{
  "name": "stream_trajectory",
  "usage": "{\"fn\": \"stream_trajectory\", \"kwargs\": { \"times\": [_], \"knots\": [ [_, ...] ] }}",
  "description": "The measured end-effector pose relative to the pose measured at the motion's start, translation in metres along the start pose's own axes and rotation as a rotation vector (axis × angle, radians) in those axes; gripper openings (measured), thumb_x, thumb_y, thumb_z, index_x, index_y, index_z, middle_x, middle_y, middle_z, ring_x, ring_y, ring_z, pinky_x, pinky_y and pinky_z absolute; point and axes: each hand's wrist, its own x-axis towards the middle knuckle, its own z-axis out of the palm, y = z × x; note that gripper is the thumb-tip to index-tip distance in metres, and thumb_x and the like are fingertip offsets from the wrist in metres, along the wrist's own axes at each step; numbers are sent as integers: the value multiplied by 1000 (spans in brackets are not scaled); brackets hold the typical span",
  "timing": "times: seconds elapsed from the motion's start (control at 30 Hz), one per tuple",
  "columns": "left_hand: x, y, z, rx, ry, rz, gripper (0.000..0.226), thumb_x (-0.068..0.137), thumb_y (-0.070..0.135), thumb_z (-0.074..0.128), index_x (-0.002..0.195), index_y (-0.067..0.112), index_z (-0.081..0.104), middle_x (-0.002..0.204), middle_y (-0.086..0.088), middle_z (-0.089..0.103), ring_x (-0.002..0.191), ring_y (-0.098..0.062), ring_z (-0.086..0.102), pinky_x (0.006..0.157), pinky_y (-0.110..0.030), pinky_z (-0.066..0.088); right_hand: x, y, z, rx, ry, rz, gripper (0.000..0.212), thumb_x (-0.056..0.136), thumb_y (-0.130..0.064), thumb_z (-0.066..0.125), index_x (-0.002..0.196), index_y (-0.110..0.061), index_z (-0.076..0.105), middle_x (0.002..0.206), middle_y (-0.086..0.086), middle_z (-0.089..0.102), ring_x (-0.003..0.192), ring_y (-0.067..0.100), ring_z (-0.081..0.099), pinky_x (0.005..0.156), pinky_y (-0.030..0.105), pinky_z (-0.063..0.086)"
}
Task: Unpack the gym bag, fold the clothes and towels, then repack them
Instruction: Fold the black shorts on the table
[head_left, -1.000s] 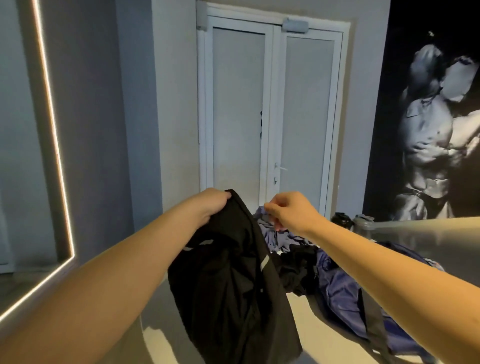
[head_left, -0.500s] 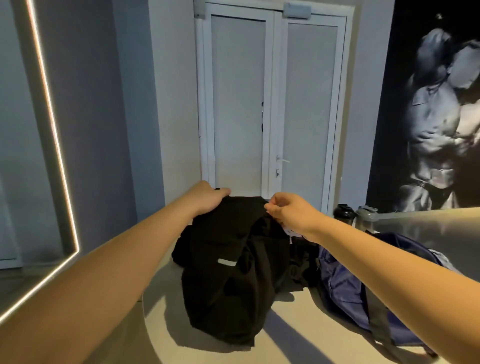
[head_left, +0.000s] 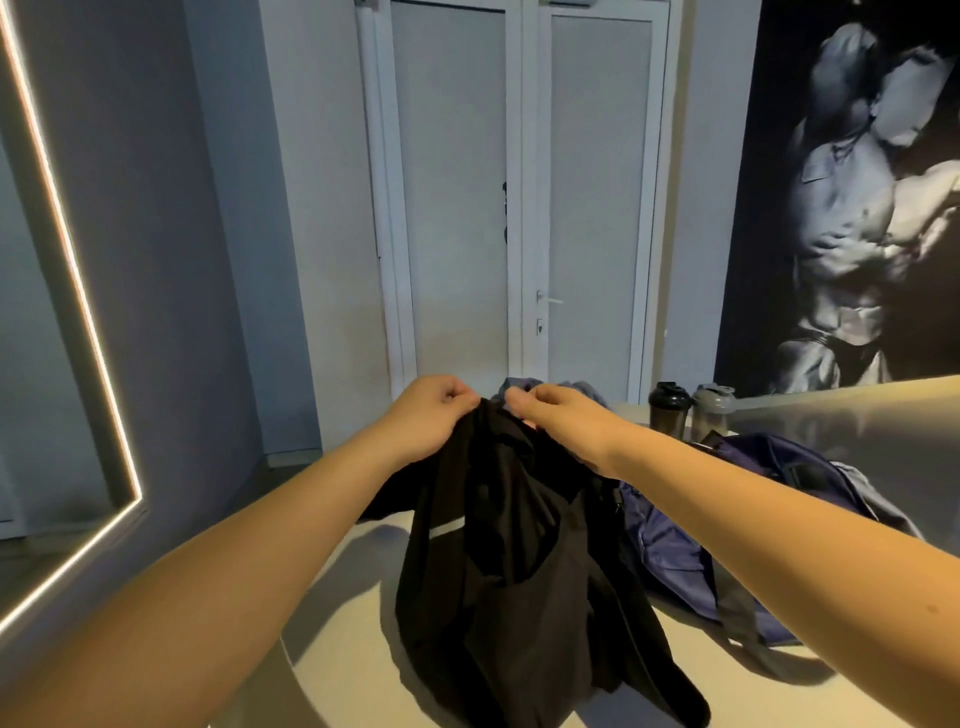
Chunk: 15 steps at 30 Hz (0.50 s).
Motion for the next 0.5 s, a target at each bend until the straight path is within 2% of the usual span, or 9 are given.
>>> {"fn": "stream_trajectory", "kwargs": {
  "times": [0.03,0.1,0.17,0.23,0.3,0.37,0.4,0.47,0.5],
  "knots": [
    [0,-2,3,-32,15,-44,26,105,36,51,109,17,68,104,-3,70,99,-19,66,94,-38,53,-5,3,0,-25,-57,2,47,85,-63,68,109,-22,65,106,-2,69,99,14,65,89,31,49],
    [-2,-6,10,-71,49,-101,30,107,35,43,109,14,64,107,-3,67,101,-18,63,94,-37,49,-13,12,-2,-190,-133,-26,43,85,-47,77,116,-19,65,111,-3,68,101,12,66,84,24,50],
    [-5,-9,13,-80,89,-124,30,108,33,39,104,12,61,103,-6,63,97,-21,61,91,-40,47,-15,25,-4,-255,-97,-72,28,92,-32,74,103,-7,67,94,5,73,85,14,68,75,25,54],
    [-6,-16,11,-120,76,-192,29,107,32,42,103,11,62,101,-11,62,95,-24,61,91,-42,49,-17,35,-9,-176,-38,-50,21,98,-23,66,84,-8,67,67,-3,69,63,8,60,60,18,46],
    [-10,-21,5,-193,-16,-305,25,105,29,49,106,10,66,106,-10,68,100,-26,64,85,-35,51,-15,45,-16,-55,42,25,21,101,-19,62,85,-8,70,68,0,67,64,15,56,58,23,43],
    [-18,-28,-2,-235,-130,-389,25,103,25,55,112,7,70,108,-14,72,102,-29,67,83,-32,54,-12,53,-23,160,80,131,19,102,-15,59,98,-1,72,85,19,68,74,26,60,66,31,49],
    [-21,-31,-5,-222,-179,-399,25,104,26,55,113,8,71,109,-13,72,103,-28,68,83,-32,54,-11,55,-26,263,70,188,21,102,-14,58,105,3,71,93,25,70,83,31,64,77,37,54],
    [-25,-37,-4,-107,-224,-350,27,105,32,52,114,14,70,110,-7,71,104,-23,67,83,-30,52,-10,57,-28,335,66,279,23,100,-15,60,109,3,71,105,23,74,100,35,70,99,46,53],
    [-26,-39,-2,-18,-218,-297,29,105,39,51,114,18,69,110,-3,70,104,-20,65,87,-31,51,-7,60,-27,341,71,304,20,99,-16,62,106,1,72,104,20,75,102,35,71,100,46,53]
  ]
}}
